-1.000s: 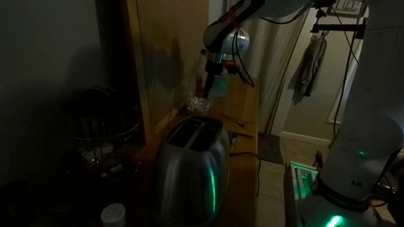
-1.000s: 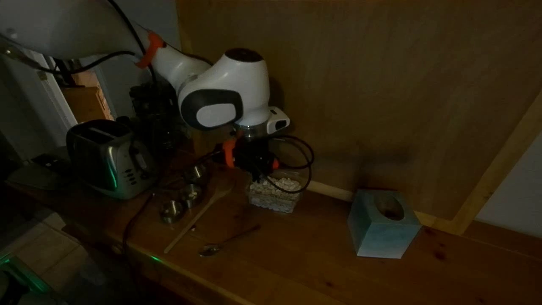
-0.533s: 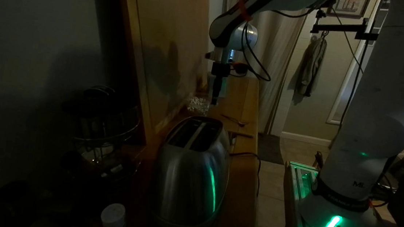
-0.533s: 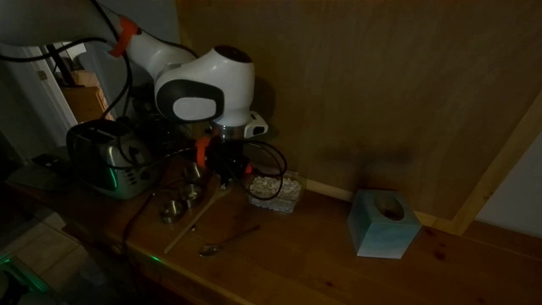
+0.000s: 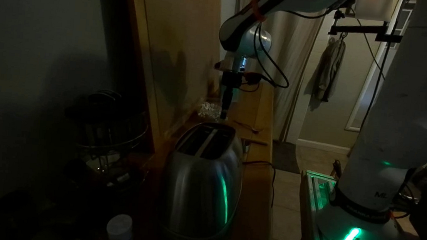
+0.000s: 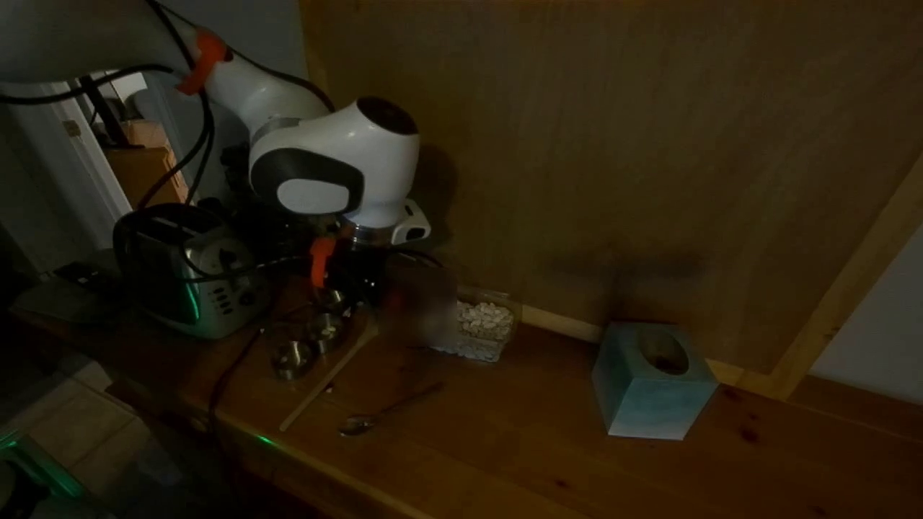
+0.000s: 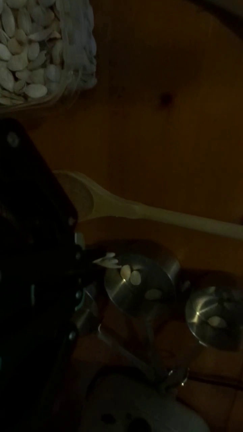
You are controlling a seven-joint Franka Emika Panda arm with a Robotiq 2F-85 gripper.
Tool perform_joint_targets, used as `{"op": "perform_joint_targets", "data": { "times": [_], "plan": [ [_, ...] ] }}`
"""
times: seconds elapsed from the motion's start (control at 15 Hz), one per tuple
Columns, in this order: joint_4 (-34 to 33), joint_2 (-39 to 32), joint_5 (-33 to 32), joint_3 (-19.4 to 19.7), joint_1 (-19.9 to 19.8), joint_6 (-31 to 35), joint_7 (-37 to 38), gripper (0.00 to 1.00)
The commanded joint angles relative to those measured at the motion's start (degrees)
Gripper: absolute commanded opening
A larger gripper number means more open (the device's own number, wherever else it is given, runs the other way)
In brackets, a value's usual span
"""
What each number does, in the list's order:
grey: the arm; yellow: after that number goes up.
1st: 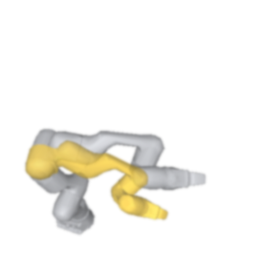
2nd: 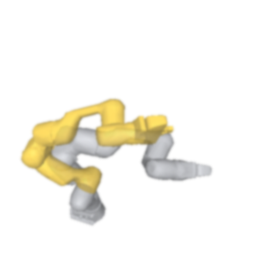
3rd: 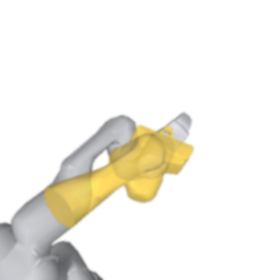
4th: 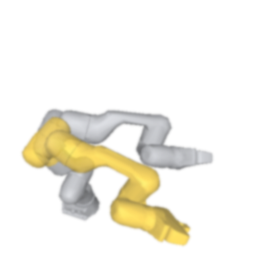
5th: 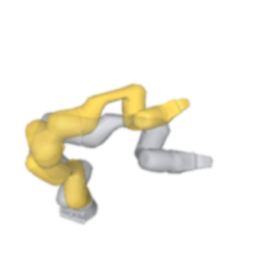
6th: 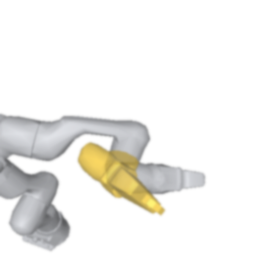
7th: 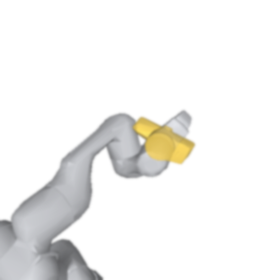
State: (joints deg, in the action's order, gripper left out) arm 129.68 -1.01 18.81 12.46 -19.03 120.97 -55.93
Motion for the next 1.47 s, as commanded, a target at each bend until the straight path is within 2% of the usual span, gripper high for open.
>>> {"op": "perform_joint_targets", "data": {
  "times": [0.0, 0.8, 1.07, 1.4],
  "plan": [
    [-0.3, -2.2, 5.6, 0.8, 1.2, 1.7, -4.0, 0.02],
    [-4.0, -11.3, 19.1, -2.4, 0.2, 13.8, -18.1, 0.02],
    [-4.8, -13.0, 20.4, -3.1, 0.2, 16.6, -19.7, 0.02],
    [-4.8, -13.9, 18.6, -3.4, 0.1, 18.8, -18.4, 0.02]
  ]
}}
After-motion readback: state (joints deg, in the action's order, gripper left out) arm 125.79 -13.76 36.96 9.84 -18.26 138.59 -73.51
